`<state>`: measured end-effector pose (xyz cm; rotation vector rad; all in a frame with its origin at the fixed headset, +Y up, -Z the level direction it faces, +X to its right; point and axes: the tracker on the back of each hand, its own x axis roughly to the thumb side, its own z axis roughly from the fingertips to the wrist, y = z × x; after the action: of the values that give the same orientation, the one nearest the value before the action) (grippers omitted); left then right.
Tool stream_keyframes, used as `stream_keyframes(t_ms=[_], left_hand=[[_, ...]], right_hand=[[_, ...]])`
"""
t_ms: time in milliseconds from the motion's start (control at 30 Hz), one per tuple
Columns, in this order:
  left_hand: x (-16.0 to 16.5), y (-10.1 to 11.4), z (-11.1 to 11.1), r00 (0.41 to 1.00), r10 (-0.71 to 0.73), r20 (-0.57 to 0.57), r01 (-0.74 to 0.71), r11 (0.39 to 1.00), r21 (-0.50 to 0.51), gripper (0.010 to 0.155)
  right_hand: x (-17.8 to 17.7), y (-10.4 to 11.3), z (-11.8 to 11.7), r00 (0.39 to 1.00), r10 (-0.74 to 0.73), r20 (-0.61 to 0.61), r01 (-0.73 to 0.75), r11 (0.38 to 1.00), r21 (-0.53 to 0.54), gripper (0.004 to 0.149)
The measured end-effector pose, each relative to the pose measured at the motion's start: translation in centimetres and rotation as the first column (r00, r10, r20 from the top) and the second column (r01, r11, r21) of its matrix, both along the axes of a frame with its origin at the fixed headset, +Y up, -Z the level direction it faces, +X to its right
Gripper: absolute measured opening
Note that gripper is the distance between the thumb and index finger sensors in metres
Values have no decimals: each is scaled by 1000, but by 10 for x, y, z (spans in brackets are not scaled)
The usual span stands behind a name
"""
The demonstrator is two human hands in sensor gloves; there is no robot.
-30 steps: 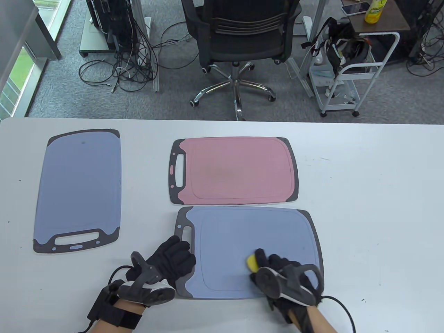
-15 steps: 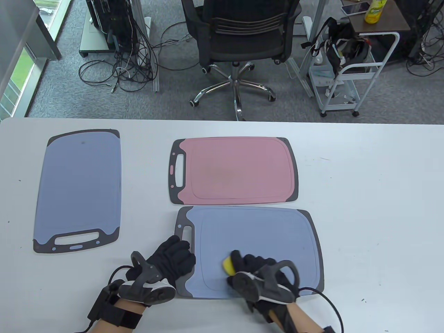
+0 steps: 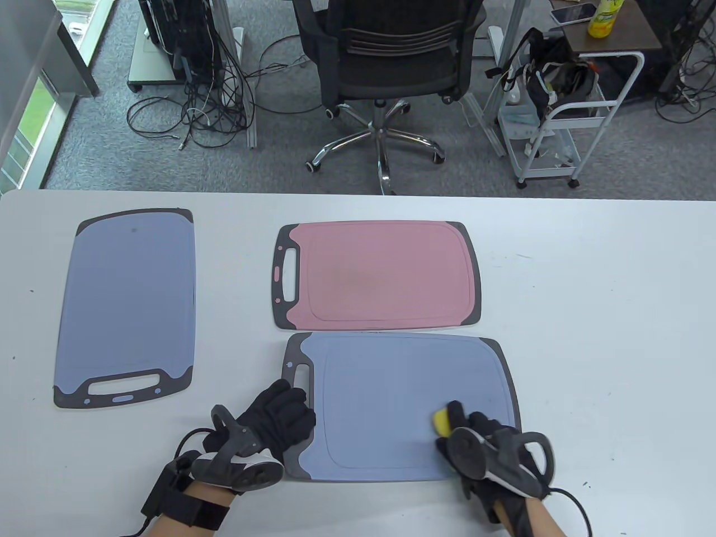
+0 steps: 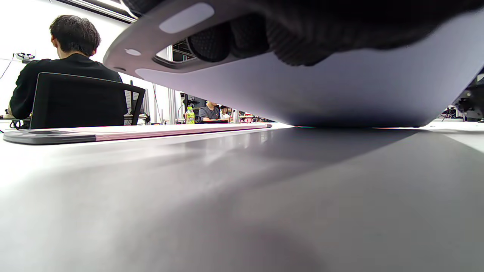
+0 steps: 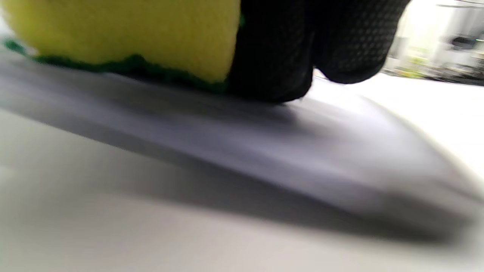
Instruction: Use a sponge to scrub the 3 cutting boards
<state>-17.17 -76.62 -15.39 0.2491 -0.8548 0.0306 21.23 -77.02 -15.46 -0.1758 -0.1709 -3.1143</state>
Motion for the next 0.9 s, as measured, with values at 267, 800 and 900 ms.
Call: stream_keyframes(t_ms=[267,800,900], left_hand=[[0,0,-1,1000,5,2,-5,1000,-7,42],[-1,0,-1,1000,7,1,-7,1000,-8,42],[-1,0,-1,1000,5,0,-5,1000,-13,42]], right_hand=[[-22,4,-10,998,7,-55,-6,1000,24,71],[-111,17,6,941,10,-337,13,998,67,71],[-29,5,1,995,-3,-95,5,1000,21,71]])
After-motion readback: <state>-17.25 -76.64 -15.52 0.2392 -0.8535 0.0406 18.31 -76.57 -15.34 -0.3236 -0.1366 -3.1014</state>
